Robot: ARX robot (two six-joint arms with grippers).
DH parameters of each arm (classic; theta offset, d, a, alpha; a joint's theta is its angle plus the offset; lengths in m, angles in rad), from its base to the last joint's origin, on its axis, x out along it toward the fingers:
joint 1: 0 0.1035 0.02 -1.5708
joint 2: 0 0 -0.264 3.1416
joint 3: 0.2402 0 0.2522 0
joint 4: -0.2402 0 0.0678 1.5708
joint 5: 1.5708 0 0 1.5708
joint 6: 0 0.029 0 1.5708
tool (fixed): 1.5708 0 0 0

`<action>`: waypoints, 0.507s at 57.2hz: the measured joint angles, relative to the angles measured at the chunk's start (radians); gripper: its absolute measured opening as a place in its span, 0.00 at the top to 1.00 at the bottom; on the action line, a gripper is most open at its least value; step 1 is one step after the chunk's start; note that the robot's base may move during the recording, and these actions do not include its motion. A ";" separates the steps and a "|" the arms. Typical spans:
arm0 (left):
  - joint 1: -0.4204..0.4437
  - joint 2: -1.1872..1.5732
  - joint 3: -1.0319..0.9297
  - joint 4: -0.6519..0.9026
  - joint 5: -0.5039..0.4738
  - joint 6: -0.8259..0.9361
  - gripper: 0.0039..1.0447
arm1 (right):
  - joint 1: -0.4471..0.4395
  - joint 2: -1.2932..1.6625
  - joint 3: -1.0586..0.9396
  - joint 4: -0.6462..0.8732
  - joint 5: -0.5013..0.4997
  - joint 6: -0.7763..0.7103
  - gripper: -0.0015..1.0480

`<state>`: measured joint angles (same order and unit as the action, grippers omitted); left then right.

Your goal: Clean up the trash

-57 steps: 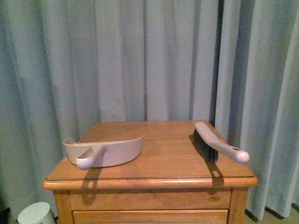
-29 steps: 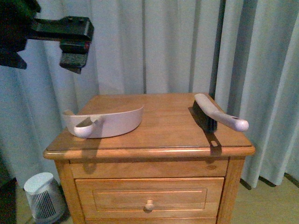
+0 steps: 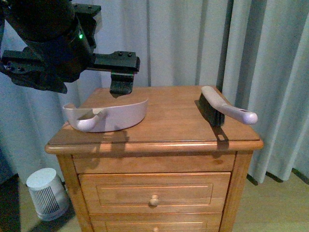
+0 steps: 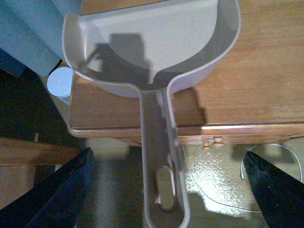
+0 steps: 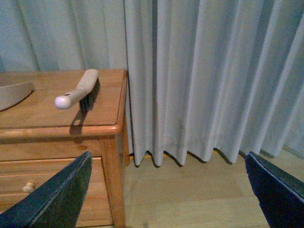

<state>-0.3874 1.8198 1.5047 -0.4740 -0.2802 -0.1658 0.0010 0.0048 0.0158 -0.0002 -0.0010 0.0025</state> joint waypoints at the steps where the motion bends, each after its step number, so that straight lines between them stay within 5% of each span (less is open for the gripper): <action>1: 0.000 0.003 0.000 0.002 0.000 -0.001 0.07 | 0.000 0.000 0.000 0.000 0.000 0.000 0.07; 29: 0.026 0.064 -0.029 0.078 0.018 0.004 0.07 | 0.000 0.000 0.000 0.000 0.000 0.000 0.07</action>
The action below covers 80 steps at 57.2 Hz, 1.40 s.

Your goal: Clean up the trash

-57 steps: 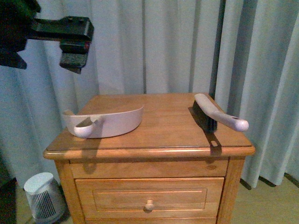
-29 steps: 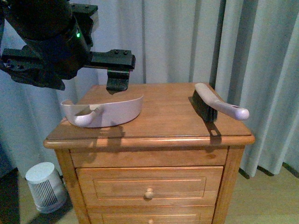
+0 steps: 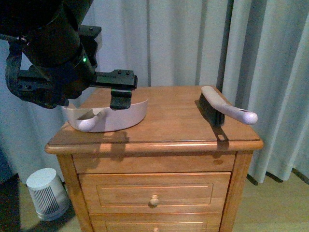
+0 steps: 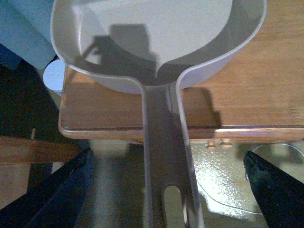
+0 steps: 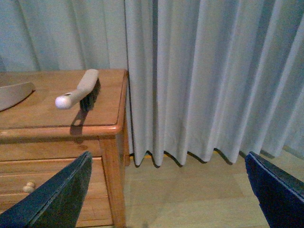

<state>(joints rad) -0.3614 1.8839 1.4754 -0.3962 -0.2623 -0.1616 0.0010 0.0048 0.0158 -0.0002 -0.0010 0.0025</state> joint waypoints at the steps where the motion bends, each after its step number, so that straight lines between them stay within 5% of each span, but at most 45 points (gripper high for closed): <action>1: 0.000 0.001 -0.002 0.002 0.000 0.000 0.07 | 0.000 0.000 0.000 0.000 0.000 0.000 0.07; 55: 0.013 0.037 -0.083 0.114 0.022 0.054 0.07 | 0.000 0.000 0.000 0.000 0.000 0.000 0.07; 75: 0.016 0.037 -0.085 0.122 0.021 0.071 0.67 | 0.000 0.000 0.000 0.000 0.000 0.000 0.07; 80: 0.019 0.037 -0.086 0.124 0.023 0.075 0.72 | 0.000 0.000 0.000 0.000 0.000 0.000 0.07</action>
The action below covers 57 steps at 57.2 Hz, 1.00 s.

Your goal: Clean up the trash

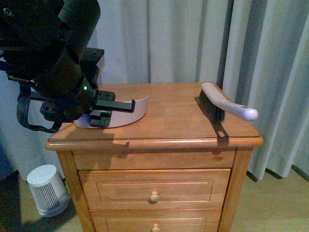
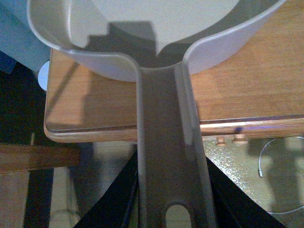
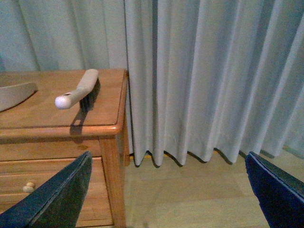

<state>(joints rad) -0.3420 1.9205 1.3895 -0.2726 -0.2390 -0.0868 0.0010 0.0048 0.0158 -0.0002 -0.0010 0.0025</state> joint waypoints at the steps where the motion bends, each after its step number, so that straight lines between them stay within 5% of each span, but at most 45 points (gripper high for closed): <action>1: 0.000 0.000 0.000 0.000 0.000 0.000 0.73 | 0.000 0.000 0.000 0.000 0.000 0.000 0.07; 43: 0.007 -0.140 -0.074 0.132 0.061 0.049 0.73 | 0.000 0.000 0.000 0.000 0.000 0.000 0.07; 57: 0.051 -0.371 -0.219 0.387 0.103 0.072 0.73 | 0.000 0.000 0.000 0.000 0.000 0.000 0.07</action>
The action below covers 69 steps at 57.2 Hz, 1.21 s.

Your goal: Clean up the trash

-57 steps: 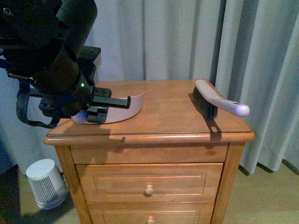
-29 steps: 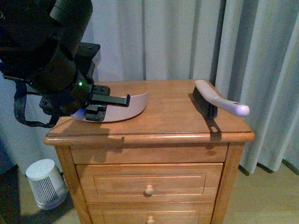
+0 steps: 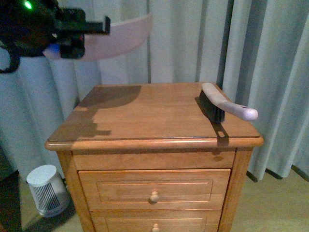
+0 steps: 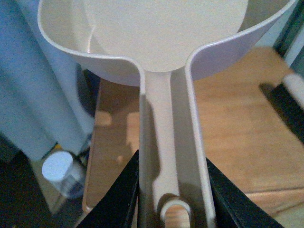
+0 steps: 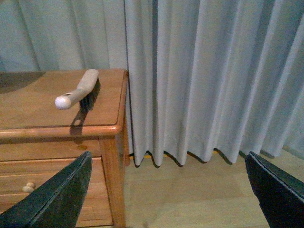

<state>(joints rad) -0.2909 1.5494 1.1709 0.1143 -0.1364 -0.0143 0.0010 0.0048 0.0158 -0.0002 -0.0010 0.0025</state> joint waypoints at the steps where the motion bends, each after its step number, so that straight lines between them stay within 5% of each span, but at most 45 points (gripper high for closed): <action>1: 0.003 -0.022 -0.013 0.023 0.003 0.001 0.73 | 0.000 0.000 0.000 0.000 0.000 0.000 0.07; 14: 0.033 -0.380 -0.220 0.198 0.075 0.049 0.73 | 0.000 0.000 0.000 0.000 0.000 0.000 0.07; 29: 0.095 -0.725 -0.452 0.125 0.212 0.102 0.73 | 0.000 0.000 0.000 0.000 0.000 0.000 0.07; 51: 0.556 -1.069 -0.634 -0.053 0.598 0.083 0.73 | 0.000 0.000 0.000 0.000 0.000 0.000 0.07; 69: 0.578 -1.098 -0.666 -0.068 0.582 0.078 0.73 | 0.000 0.000 0.000 0.000 0.000 0.000 0.07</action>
<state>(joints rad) 0.2867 0.4519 0.5049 0.0463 0.4458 0.0635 0.0010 0.0048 0.0158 -0.0002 -0.0006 0.0025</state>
